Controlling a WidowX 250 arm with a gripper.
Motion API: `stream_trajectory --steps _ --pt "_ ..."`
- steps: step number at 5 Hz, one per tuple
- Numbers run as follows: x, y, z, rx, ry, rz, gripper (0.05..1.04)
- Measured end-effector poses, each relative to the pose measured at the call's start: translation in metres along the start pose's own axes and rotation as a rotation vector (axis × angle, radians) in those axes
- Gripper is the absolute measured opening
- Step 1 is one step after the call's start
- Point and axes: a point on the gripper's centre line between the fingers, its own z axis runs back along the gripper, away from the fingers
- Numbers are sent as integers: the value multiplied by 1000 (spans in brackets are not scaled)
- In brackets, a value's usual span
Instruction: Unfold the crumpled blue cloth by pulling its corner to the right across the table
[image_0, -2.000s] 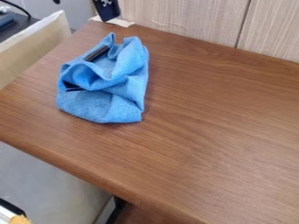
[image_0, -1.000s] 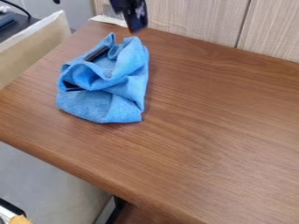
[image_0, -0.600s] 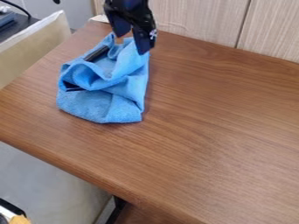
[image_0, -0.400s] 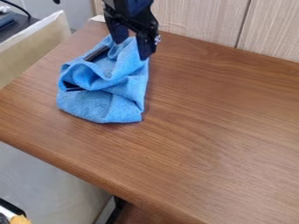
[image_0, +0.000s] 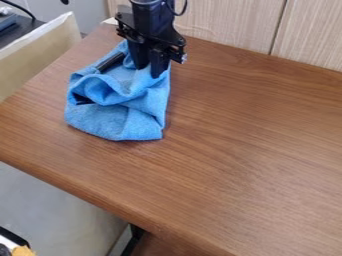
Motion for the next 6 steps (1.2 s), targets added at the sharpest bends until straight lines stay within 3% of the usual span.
stream_trajectory --steps 1,2,3,6 --pt "-1 -2 -3 -3 8 29 149" --pt "-1 -2 -3 9 13 11 60" --pt "8 -6 4 25 -8 -16 55" --pt "60 -60 35 27 -153 -136 55"
